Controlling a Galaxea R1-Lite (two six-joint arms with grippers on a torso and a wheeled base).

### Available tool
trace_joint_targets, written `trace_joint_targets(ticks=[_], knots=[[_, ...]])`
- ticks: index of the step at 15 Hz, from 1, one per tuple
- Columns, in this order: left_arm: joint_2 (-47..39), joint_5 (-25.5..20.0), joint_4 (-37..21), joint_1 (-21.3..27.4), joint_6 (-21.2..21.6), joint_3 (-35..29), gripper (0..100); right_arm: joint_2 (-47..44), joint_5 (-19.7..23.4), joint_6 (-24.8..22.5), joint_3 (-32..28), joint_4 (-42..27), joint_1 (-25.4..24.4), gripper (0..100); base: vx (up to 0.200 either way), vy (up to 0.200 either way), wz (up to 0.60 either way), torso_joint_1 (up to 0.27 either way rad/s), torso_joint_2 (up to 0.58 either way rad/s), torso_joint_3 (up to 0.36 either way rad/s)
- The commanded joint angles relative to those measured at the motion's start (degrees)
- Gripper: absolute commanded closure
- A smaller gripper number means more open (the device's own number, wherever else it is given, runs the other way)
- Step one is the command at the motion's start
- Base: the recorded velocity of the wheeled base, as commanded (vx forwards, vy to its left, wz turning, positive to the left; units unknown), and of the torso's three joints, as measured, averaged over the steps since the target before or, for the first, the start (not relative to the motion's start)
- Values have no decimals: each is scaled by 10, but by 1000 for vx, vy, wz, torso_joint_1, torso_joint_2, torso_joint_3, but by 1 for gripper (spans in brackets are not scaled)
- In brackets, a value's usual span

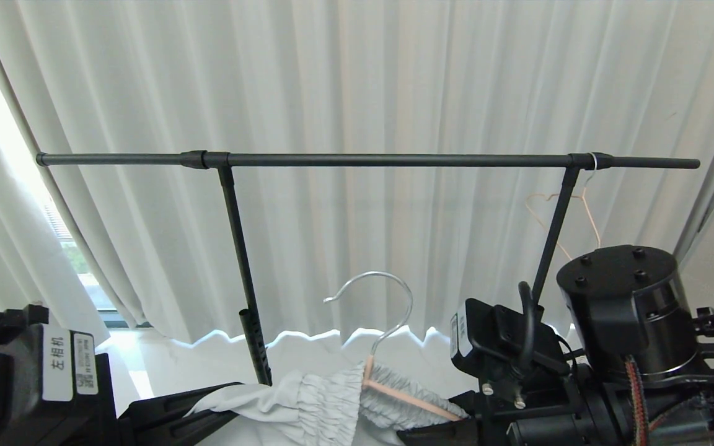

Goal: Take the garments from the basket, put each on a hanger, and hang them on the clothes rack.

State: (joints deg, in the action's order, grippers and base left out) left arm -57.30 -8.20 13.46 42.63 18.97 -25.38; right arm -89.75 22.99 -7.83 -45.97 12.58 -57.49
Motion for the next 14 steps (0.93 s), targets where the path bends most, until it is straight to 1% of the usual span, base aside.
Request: trace_joint_targets(ticks=[1,4,5,6,11,12,13,14], knots=[[-1,-1,0,0,0,0,100,-3,-8,-1,0,2,1,100,0,0,0,0,0,0],[-1,-1,-1,0,1,0,100,-2,-20,-6,-3,5,1,100,0,0,0,0,0,0],[-3,0,-1,0,1,0,0,1,-20,-18,-3,5,1,100,0,0,0,0,0,0],[-5,1,-1,-1,1,0,0,7,-22,-40,-3,5,1,100,0,0,0,0,0,0],[-1,3,-1,-2,-2,16,0,44,-93,-134,-15,4,3,100,0,0,0,0,0,0],[-2,3,-1,-2,-2,16,0,48,-95,-147,-15,3,5,100,0,0,0,0,0,0],[-6,4,-1,-6,-10,18,0,55,-95,-187,-13,3,22,100,0,0,0,0,0,0],[-8,4,-1,-25,-22,32,0,58,-95,-211,-13,3,36,100,0,0,0,0,0,0]])
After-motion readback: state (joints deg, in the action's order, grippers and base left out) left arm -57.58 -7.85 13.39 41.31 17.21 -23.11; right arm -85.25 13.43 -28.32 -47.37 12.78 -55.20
